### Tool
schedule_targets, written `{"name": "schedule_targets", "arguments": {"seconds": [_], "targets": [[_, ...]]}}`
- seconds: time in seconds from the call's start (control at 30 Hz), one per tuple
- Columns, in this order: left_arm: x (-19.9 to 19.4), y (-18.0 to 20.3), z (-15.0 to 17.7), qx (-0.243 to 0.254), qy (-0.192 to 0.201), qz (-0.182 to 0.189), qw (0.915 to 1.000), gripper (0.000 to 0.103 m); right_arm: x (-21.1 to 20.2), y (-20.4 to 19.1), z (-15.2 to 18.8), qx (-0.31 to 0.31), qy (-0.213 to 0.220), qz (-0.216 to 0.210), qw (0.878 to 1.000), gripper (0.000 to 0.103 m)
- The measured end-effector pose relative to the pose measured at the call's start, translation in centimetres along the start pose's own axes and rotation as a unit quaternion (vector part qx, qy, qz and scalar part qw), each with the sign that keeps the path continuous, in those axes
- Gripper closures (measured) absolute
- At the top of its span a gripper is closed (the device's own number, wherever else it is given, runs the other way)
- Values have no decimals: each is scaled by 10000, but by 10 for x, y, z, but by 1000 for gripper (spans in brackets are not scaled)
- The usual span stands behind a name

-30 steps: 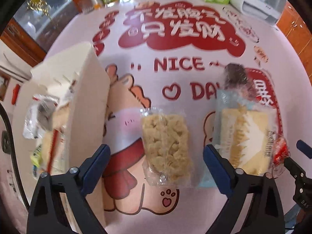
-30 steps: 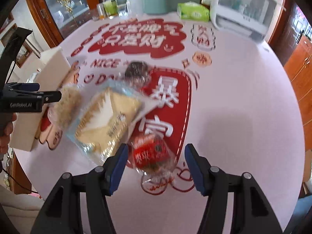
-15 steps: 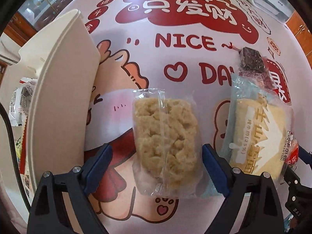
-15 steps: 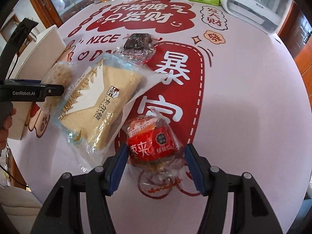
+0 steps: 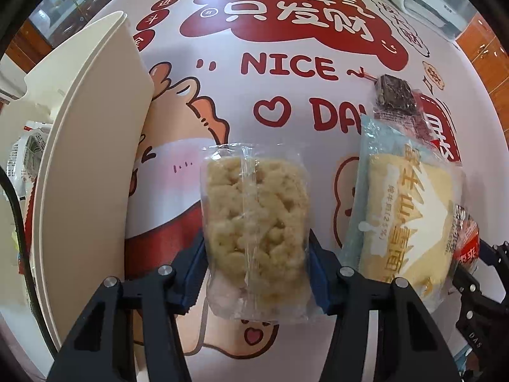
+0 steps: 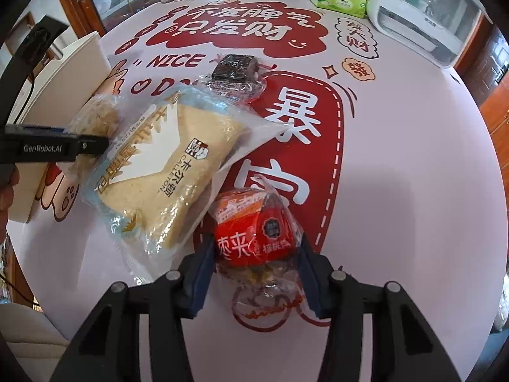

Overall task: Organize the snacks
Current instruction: 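Carry both held snacks into the white tray and release them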

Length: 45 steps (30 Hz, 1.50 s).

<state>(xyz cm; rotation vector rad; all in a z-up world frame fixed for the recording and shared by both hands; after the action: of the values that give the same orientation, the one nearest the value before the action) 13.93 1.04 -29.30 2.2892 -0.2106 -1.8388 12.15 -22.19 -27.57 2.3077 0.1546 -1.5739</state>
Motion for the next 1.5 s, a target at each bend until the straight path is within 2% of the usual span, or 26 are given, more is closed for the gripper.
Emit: {"name": "schedule_targets", "arguments": {"seconds": [0.27, 0.43, 0.7, 1.03, 1.3, 1.5], "targets": [[-39, 22, 1, 341, 410, 45, 9986, 49, -18, 15, -3, 368, 111, 56, 9992, 54], [-73, 35, 2, 661, 766, 0, 9949, 49, -42, 22, -15, 489, 407, 47, 9980, 54], [-119, 42, 3, 944, 1151, -170, 9887, 49, -88, 3, -40, 369, 908, -232, 9949, 54], [-151, 37, 9, 999, 1504, -299, 9831, 49, -122, -26, -45, 186, 1219, -470, 9913, 54], [-171, 28, 14, 847, 1777, -352, 9798, 49, -137, -33, -43, 194, 1366, -469, 9893, 54], [-176, 20, 17, 731, 1828, -327, 9799, 49, -150, -40, -46, 172, 1569, -480, 9863, 54]]}}
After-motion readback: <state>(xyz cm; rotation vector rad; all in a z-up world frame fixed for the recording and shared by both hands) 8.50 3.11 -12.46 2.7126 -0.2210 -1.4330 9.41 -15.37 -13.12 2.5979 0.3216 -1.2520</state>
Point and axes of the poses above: each gripper's, at about its wrist camera, not at the fingertips, and x roughly the way its jaws point, y to its right, z to its underside, the point moved 9 cm from there along x, roughly the way its jaws point, and after that the axes turned 14 degrees about z, right-handed, at the moved point
